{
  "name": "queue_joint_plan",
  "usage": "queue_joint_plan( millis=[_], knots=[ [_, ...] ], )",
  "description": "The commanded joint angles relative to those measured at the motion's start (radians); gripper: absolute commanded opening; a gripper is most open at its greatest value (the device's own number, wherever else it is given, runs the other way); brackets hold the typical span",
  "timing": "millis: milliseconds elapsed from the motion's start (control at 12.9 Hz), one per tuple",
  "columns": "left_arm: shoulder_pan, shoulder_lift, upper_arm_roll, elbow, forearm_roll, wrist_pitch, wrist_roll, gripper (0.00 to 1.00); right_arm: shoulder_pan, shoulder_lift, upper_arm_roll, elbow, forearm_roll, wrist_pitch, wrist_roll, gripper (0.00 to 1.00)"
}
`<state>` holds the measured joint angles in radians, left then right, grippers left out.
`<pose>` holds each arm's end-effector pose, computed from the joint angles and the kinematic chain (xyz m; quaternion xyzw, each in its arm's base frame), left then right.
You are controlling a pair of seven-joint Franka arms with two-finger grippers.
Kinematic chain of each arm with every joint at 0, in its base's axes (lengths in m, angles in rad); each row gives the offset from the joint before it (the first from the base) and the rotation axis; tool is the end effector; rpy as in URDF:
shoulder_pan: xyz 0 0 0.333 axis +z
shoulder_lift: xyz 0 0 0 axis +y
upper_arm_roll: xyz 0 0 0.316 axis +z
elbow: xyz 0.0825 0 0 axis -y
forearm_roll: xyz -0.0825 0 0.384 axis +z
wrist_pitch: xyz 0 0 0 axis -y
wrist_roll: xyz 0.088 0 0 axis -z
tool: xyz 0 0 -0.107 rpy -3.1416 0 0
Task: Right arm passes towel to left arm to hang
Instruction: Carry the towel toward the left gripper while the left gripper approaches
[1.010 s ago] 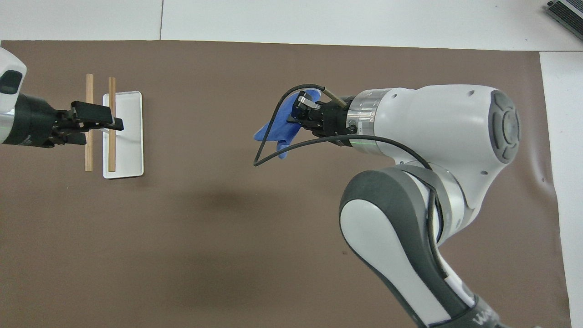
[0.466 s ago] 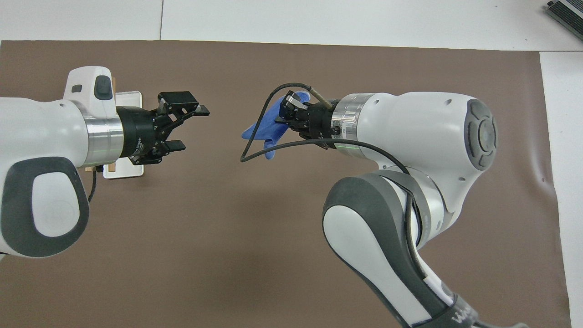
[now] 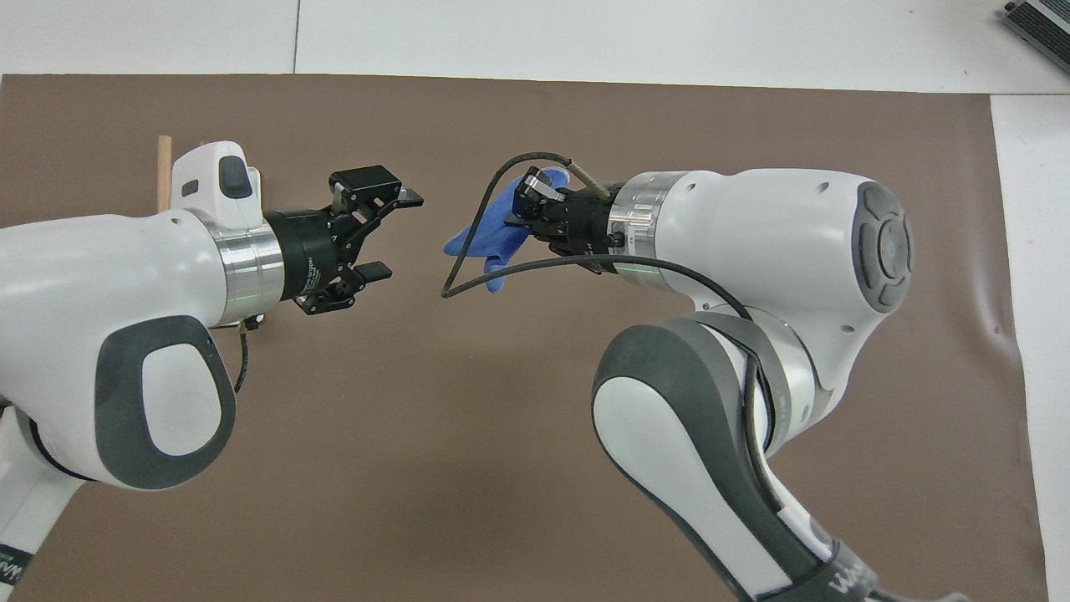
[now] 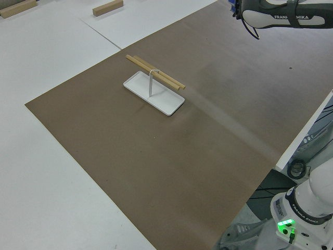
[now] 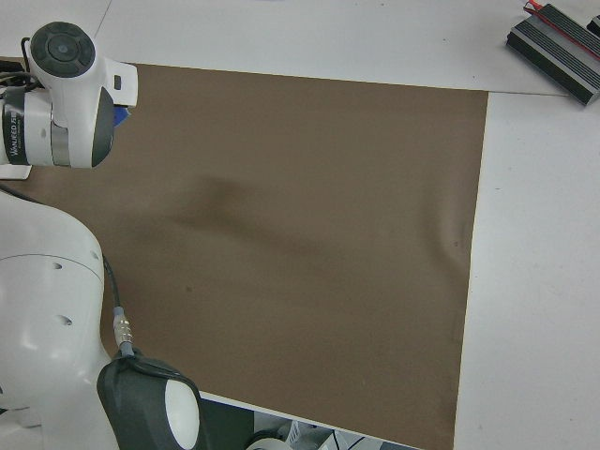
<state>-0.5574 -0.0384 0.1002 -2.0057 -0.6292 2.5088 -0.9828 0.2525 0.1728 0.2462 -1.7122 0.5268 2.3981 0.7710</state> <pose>0.5285 -0.2542 0.5319 0.8345 0.4233 0.0294 0.3515 0.5785 0.3067 0.5442 -0.8997 0.2715 -0.0556 0.3372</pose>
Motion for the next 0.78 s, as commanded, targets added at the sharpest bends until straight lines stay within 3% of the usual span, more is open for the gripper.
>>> queue_joint_plan(
  millis=[0, 544, 699],
  knots=[
    [-0.070, 0.024, 0.015, -0.018, -0.023, 0.099, -0.097, 1.00, -0.007, 0.004, 0.005, 0.010, 0.021, -0.008, 0.010, 0.00],
    [-0.111, 0.052, 0.013, -0.013, -0.023, 0.183, -0.163, 0.99, -0.007, 0.002, 0.005, 0.006, 0.019, -0.016, 0.008, 0.00],
    [-0.110, 0.052, 0.013, -0.013, -0.023, 0.183, -0.162, 0.86, -0.007, 0.001, 0.005, 0.006, 0.019, -0.016, 0.008, 0.00]
  ],
)
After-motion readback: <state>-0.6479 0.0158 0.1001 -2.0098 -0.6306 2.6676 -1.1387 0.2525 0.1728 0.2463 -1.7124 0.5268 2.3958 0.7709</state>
